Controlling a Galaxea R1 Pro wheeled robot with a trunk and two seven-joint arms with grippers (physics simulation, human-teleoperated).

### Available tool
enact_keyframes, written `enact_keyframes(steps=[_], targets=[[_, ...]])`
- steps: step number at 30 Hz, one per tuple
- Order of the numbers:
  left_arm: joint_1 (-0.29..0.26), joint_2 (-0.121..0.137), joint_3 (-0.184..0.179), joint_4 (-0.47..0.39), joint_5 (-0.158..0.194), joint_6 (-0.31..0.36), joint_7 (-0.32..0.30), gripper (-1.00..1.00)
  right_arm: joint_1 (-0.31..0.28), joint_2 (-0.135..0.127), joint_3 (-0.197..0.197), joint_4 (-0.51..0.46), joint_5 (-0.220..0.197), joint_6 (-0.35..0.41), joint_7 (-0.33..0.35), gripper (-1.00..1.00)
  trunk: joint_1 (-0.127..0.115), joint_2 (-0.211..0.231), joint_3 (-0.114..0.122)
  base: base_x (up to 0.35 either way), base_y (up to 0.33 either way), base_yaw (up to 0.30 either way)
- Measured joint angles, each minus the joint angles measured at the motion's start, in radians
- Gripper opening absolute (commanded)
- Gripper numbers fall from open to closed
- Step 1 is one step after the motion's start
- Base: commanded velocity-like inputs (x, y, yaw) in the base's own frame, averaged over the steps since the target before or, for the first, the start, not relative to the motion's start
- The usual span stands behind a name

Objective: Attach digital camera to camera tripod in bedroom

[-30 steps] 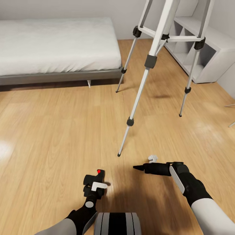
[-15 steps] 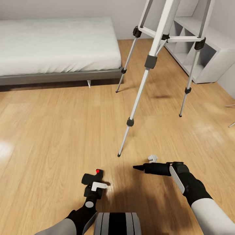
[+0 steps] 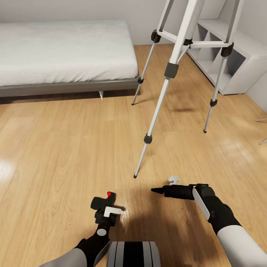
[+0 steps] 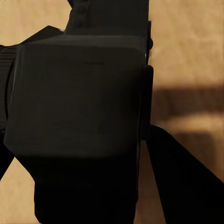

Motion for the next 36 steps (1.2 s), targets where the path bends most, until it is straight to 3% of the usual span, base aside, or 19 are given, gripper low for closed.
enact_keyframes(steps=[8, 11, 14, 17, 18, 20, 23, 25, 27, 28, 29, 30, 31, 32, 36], targets=[[0.0, -0.009, 0.001, -0.042, -0.005, 0.004, 0.037, -1.0, 0.0, 0.0, -0.001, -0.001, -0.001, 0.0, 0.001, 1.0, 0.0, 0.0, 0.0, 0.0, 0.0, 0.0], [-0.001, -0.013, 0.0, -0.167, -0.006, 0.038, 0.121, -1.0, 0.0, 0.0, 0.0, -0.003, -0.002, 0.0, 0.001, 1.0, 0.0, 0.0, 0.0, 0.0, 0.0, 0.0], [0.0, -0.017, 0.003, -0.288, -0.003, 0.133, 0.183, -1.0, 0.0, 0.0, 0.0, -0.004, -0.002, 0.0, 0.001, 1.0, 0.0, 0.0, 0.0, 0.0, 0.0, 0.0], [0.0, -0.018, 0.002, -0.417, -0.001, 0.273, 0.223, -1.0, 0.0, 0.0, 0.0, -0.004, -0.002, 0.0, 0.001, 1.0, 0.0, 0.0, 0.0, 0.0, 0.0, 0.0], [-0.001, -0.017, 0.001, -0.509, -0.001, 0.383, 0.239, -1.0, 0.0, 0.0, 0.0, -0.004, -0.001, 0.0, 0.002, 1.0, 0.0, 0.0, 0.0, 0.0, 0.0, 0.0], [-0.001, -0.016, 0.0, -0.614, 0.003, 0.475, 0.248, -1.0, 0.0, 0.0, 0.0, -0.004, -0.002, 0.0, 0.003, 1.0, 0.0, 0.0, 0.0, 0.0, 0.0, 0.0], [0.0, -0.016, 0.0, -0.708, 0.024, 0.543, 0.253, -1.0, 0.0, 0.0, -0.001, -0.004, -0.002, 0.001, 0.003, 1.0, 0.0, 0.0, 0.0, 0.0, 0.0, 0.0], [0.0, -0.016, 0.0, -0.784, 0.062, 0.598, 0.256, -1.0, 0.0, -0.001, -0.001, -0.005, -0.002, 0.001, 0.004, 1.0, 0.0, 0.0, 0.0, 0.0, 0.0, 0.0], [0.0, -0.016, 0.0, -0.832, 0.12, 0.644, 0.257, -1.0, 0.0, -0.001, -0.001, -0.005, -0.002, 0.001, 0.004, 1.0, 0.0, 0.0, 0.0, 0.0, 0.0, 0.0], [0.0, -0.015, -0.001, -0.86, 0.229, 0.674, 0.256, -1.0, 0.0, -0.001, -0.001, -0.006, -0.002, 0.002, 0.012, 1.0, 0.0, 0.0, 0.0, 0.0, 0.0, 0.0], [0.0, -0.014, -0.001, -0.864, 0.256, 0.681, 0.257, -1.0, 0.0, -0.002, -0.001, -0.007, -0.002, 0.003, 0.017, 1.0, 0.0, 0.0, 0.0, 0.0, 0.0, 0.0], [0.0, -0.013, -0.001, -0.866, 0.323, 0.686, 0.257, -1.0, 0.0, -0.002, -0.001, -0.008, -0.002, 0.004, 0.026, 1.0, 0.0, 0.0, 0.0, 0.0, 0.0, 0.0], [0.0, -0.012, -0.001, -0.866, 0.353, 0.689, 0.257, -1.0, 0.0, -0.002, -0.001, -0.009, -0.002, 0.005, 0.031, 1.0, 0.0, 0.0, 0.0, 0.0, 0.0, 0.0], [0.0, -0.011, -0.002, -0.865, 0.416, 0.69, 0.257, -1.0, 0.0, -0.004, -0.002, -0.011, -0.002, 0.007, 0.039, 1.0, 0.0, 0.0, 0.0, 0.0, 0.0, 0.0], [0.0, -0.009, -0.003, -0.868, 0.503, 0.693, 0.258, -1.0, 0.0, -0.012, -0.002, -0.013, -0.002, 0.009, 0.049, 1.0, 0.0, 0.0, 0.0, 0.0, 0.0, 0.0]])
